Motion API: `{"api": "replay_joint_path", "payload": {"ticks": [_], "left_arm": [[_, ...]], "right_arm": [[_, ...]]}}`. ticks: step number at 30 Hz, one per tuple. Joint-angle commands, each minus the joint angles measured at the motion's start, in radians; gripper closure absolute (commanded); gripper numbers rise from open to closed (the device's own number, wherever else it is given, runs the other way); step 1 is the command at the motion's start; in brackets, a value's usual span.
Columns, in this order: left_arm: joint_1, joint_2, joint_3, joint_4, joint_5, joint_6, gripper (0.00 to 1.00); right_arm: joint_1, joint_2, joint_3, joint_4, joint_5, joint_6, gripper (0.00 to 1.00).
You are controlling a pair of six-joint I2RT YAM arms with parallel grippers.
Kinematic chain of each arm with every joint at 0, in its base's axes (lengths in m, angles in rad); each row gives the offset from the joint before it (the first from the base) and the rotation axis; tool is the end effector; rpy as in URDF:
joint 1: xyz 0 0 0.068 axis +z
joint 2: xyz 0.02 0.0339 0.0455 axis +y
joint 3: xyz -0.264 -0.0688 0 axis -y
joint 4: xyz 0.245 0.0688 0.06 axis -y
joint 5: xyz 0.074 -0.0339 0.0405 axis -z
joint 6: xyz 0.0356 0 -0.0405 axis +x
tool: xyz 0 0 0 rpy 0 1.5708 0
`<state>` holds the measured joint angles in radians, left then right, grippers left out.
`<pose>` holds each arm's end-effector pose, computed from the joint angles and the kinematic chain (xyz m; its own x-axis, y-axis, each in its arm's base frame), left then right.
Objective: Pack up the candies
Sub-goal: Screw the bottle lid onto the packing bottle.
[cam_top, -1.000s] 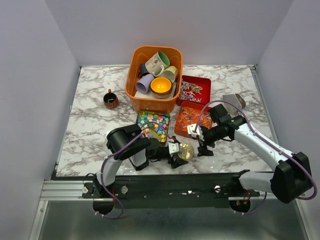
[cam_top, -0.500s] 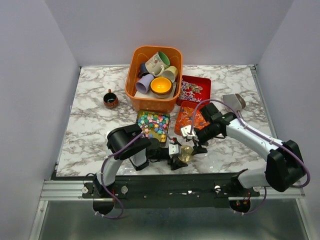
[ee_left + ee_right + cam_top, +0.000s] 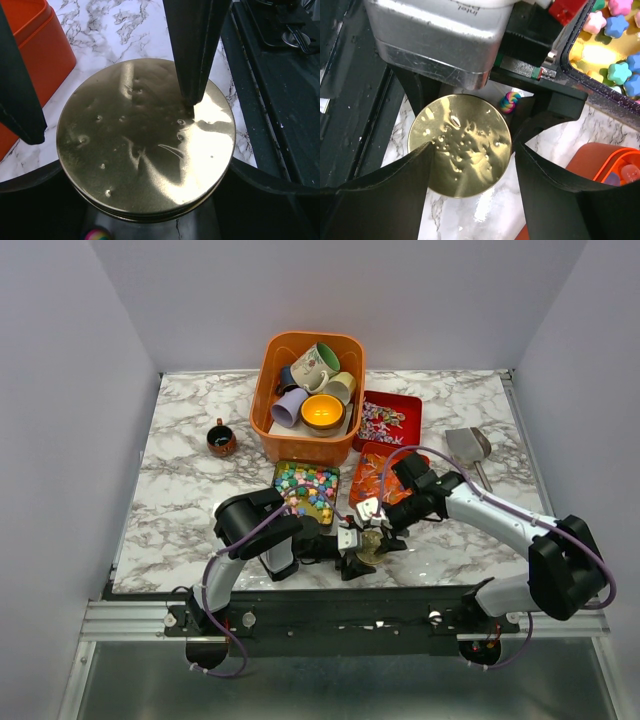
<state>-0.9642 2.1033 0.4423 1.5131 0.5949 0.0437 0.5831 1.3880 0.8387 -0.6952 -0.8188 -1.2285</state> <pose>0.1513 -0.2530 0.0763 -0.0404 0.1217 -0.9917 0.9992 0.0114 -0.0393 0.1892 0.1559 0.2032 0.2730 -0.5908 -0.7592 -0.9367 -0.3432 -0.0697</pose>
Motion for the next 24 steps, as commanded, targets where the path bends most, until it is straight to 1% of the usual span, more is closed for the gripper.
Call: {"api": "replay_joint_path", "payload": {"ticks": [1,8,9,11,13,14,15,18,23,24], "left_arm": [[-0.011,0.077,-0.024,0.136,0.003,0.021,1.00],[-0.011,0.075,-0.019,0.122,-0.014,0.024,1.00],[-0.011,0.073,-0.020,0.122,-0.020,0.028,1.00],[-0.011,0.067,-0.027,0.116,-0.020,0.038,1.00],[-0.011,0.067,-0.028,0.111,-0.015,0.041,1.00],[-0.013,0.066,-0.028,0.108,-0.014,0.045,1.00],[-0.013,0.066,-0.028,0.104,-0.010,0.048,1.00],[-0.015,0.067,-0.027,0.098,-0.007,0.056,1.00],[-0.015,0.070,-0.022,0.093,-0.012,0.061,1.00],[-0.015,0.070,-0.022,0.090,-0.017,0.059,1.00]], "right_arm": [[0.011,0.040,-0.066,0.011,0.101,-0.017,0.27],[0.012,-0.009,-0.122,0.016,0.122,-0.017,0.28],[0.008,-0.021,-0.109,0.034,0.122,0.063,0.27],[-0.037,-0.053,-0.038,0.002,0.073,0.090,0.25],[-0.067,-0.069,0.009,-0.055,0.049,0.112,0.22],[-0.072,-0.076,0.061,-0.079,0.044,0.112,0.21],[-0.072,-0.078,0.080,-0.133,0.040,0.101,0.18],[-0.072,-0.069,0.141,-0.220,0.020,0.066,0.15],[-0.072,0.014,0.169,-0.283,0.003,-0.002,0.13],[-0.072,0.029,0.177,-0.314,0.000,-0.037,0.12]]}}
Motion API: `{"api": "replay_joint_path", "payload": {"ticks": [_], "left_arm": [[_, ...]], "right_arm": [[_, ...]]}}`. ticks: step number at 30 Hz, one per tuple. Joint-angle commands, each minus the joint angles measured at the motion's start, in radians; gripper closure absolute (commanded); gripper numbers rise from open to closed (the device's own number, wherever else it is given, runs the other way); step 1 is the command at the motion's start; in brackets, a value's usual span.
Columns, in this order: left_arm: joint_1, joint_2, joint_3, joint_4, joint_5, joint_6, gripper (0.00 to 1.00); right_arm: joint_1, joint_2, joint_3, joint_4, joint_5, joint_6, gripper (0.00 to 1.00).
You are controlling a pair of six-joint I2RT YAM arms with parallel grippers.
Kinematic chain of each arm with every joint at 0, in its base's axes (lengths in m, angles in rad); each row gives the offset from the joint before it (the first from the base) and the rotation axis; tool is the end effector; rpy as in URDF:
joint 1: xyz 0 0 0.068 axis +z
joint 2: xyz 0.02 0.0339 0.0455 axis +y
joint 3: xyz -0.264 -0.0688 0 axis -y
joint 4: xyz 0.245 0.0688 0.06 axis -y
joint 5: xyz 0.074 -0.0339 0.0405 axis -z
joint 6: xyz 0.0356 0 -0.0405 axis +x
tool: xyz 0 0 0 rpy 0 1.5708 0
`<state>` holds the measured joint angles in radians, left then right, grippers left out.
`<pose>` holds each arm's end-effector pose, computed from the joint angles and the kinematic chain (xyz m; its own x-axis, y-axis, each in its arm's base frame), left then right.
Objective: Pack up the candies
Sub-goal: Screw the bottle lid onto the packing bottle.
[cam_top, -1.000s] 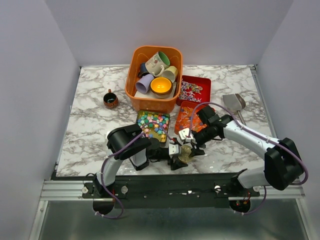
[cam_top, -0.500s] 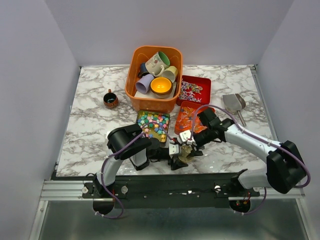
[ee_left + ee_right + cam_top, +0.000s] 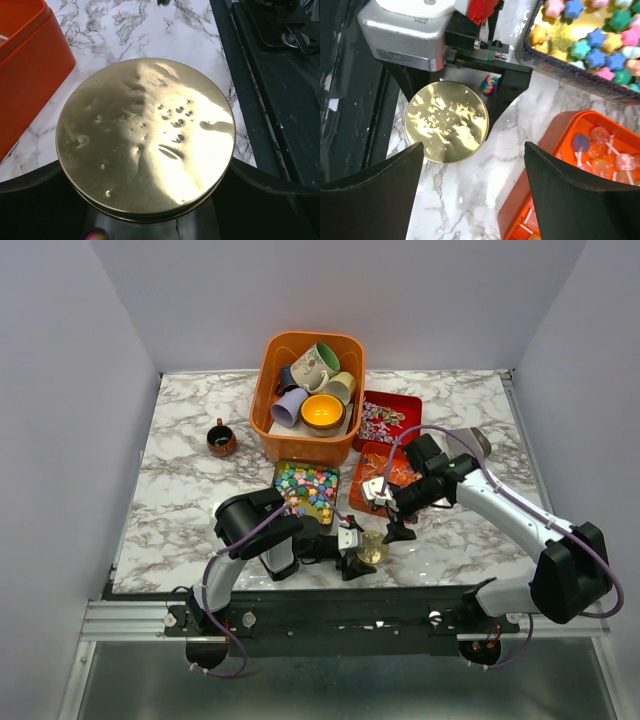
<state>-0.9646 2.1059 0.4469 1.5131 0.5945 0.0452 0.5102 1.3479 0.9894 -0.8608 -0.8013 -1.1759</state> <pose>0.1518 -0.2540 0.0762 -0.0377 0.1201 -0.9920 0.9993 0.0112 -0.0366 0.2023 0.1425 0.2485 0.1976 -0.6254 -0.7549 -0.9700 -0.2361 -0.0584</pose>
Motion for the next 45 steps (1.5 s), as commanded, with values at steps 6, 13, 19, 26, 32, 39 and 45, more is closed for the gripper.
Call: {"api": "replay_joint_path", "payload": {"ticks": [6,13,19,26,32,39,45], "left_arm": [[-0.014,0.059,-0.034,0.084,-0.039,0.068,1.00],[-0.013,0.060,-0.021,0.053,-0.090,0.044,1.00],[0.004,0.057,-0.011,0.033,-0.101,0.022,1.00],[0.017,0.060,0.001,0.015,-0.108,0.004,1.00],[0.020,0.065,0.007,0.010,-0.101,0.005,1.00],[0.020,0.071,0.010,0.007,-0.064,0.019,1.00],[0.017,0.066,0.006,-0.002,-0.064,0.038,1.00]], "right_arm": [[0.016,0.184,0.038,-0.185,0.002,-0.157,0.10],[0.028,0.203,0.040,-0.158,0.002,-0.160,0.10],[0.034,0.153,-0.032,-0.132,0.051,-0.142,0.10],[0.034,0.024,-0.175,-0.121,0.125,-0.058,0.10],[0.034,-0.122,-0.224,-0.219,0.137,-0.025,0.10],[-0.012,-0.145,-0.158,-0.044,0.143,0.108,0.11],[-0.007,0.017,-0.066,0.006,0.053,0.069,0.10]]}}
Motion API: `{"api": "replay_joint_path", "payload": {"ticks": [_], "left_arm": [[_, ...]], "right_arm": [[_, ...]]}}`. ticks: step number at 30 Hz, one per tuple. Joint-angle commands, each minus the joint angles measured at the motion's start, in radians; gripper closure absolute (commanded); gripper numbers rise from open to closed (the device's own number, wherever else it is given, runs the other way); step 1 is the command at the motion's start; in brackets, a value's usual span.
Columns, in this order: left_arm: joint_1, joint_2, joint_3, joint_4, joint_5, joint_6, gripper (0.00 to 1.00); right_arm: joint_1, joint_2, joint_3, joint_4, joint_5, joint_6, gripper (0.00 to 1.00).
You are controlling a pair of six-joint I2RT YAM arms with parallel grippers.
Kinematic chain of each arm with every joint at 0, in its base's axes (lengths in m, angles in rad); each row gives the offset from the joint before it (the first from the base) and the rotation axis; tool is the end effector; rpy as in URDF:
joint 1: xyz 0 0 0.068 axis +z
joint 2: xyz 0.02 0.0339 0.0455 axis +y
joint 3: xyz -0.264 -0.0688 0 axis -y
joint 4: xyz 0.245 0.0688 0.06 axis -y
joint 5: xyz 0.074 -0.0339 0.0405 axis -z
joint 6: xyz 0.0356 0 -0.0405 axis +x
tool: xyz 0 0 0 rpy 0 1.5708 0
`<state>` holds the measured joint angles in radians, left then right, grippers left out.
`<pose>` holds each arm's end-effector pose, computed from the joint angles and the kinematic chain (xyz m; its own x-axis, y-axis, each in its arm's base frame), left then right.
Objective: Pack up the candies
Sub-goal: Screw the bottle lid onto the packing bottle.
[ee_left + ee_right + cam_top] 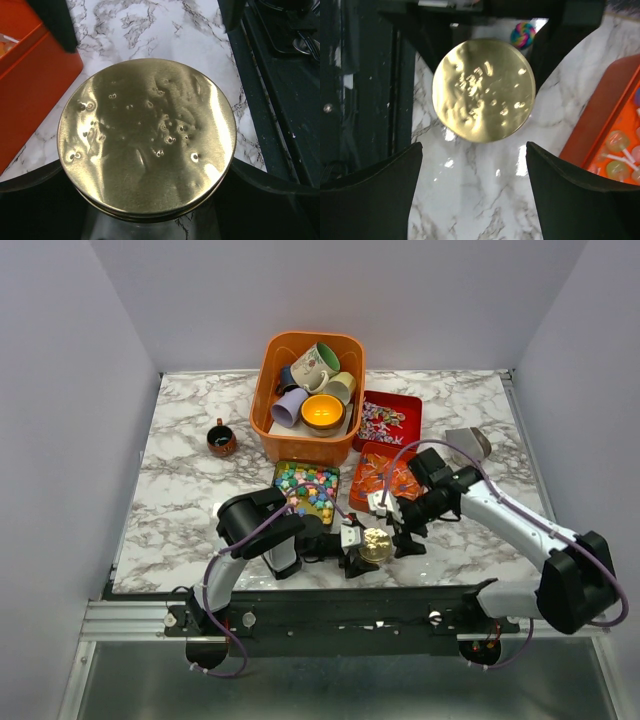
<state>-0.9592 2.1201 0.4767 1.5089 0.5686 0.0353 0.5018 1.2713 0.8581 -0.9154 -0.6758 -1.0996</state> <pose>0.1583 -0.2591 0.0760 -0.0418 0.1114 -0.9929 0.9984 0.0431 -0.0372 0.1778 0.1229 0.2235 0.0652 -0.7572 -0.6500 -0.9884 -0.1383 0.0620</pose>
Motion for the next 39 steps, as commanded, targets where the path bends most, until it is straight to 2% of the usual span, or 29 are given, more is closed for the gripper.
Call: {"api": "replay_joint_path", "payload": {"ticks": [1,9,19,28,34,39], "left_arm": [[0.011,0.049,-0.026,-0.003,-0.044,0.049,1.00],[0.013,0.044,-0.026,-0.010,-0.061,0.046,1.00],[0.025,0.034,-0.020,-0.042,-0.070,0.023,1.00],[0.050,0.034,0.002,-0.072,-0.092,0.000,1.00],[0.050,0.041,0.007,-0.070,-0.087,0.000,1.00],[0.048,0.041,0.005,-0.076,-0.070,0.006,1.00]], "right_arm": [[0.006,0.114,0.077,0.052,-0.076,-0.035,0.10],[0.058,0.215,0.133,-0.011,-0.133,-0.121,0.09],[0.080,0.208,0.093,-0.039,-0.082,-0.134,0.09],[0.080,0.045,-0.071,-0.077,-0.031,-0.050,0.09],[0.080,-0.113,-0.109,-0.174,-0.087,0.027,0.09],[0.076,-0.145,-0.087,-0.123,-0.030,0.115,0.10]]}}
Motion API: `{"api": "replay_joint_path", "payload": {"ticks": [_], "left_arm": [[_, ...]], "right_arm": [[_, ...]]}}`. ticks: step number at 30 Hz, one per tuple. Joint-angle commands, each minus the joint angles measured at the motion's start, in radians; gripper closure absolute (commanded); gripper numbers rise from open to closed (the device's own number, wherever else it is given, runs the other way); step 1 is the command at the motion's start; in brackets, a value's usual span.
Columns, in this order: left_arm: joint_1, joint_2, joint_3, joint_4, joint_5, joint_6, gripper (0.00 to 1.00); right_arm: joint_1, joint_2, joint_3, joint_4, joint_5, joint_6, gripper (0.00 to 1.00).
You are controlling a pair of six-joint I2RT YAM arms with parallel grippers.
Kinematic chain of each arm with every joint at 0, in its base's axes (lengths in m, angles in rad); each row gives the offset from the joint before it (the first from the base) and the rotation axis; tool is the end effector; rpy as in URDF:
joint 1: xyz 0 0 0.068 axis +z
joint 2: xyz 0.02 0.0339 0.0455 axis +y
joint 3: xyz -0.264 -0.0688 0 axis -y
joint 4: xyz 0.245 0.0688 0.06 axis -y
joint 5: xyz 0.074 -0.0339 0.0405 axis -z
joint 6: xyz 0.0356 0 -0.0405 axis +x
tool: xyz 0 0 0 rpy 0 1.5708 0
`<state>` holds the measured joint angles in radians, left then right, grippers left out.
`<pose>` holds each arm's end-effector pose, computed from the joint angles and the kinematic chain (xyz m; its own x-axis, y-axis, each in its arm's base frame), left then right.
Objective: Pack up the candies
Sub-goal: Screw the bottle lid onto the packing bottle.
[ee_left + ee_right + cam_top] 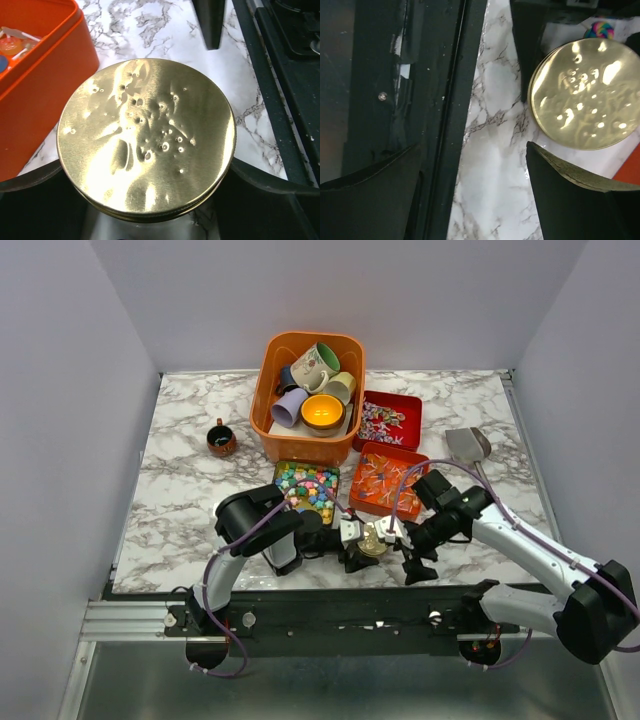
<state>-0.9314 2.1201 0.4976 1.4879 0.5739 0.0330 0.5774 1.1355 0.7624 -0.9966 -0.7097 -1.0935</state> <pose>0.1683 -0.2587 0.0769 -0.0472 0.1099 -0.9928 0.9970 0.0658 -0.0401 0.1372 0.1171 0.2205 0.0875 -0.7471 -0.6589 -0.9696 -0.2157 0.1159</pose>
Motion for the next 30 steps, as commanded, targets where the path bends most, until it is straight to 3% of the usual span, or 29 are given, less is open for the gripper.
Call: {"api": "replay_joint_path", "payload": {"ticks": [1,6,10,22,30], "left_arm": [[0.020,0.043,-0.014,-0.057,-0.072,0.010,1.00],[0.017,0.047,-0.014,-0.054,-0.059,0.015,1.00],[0.011,0.049,-0.019,-0.051,-0.051,0.018,1.00],[0.008,0.043,-0.024,-0.041,-0.049,0.013,1.00],[0.008,0.046,-0.021,-0.040,-0.049,0.008,1.00]], "right_arm": [[-0.002,-0.010,0.020,-0.001,0.010,0.134,0.10],[-0.004,0.030,0.095,0.122,0.010,0.167,0.10],[-0.004,0.095,0.123,0.214,0.016,0.089,0.09],[-0.001,0.306,0.210,0.144,-0.057,-0.212,0.07],[0.001,0.371,0.218,0.121,-0.043,-0.269,0.07]]}}
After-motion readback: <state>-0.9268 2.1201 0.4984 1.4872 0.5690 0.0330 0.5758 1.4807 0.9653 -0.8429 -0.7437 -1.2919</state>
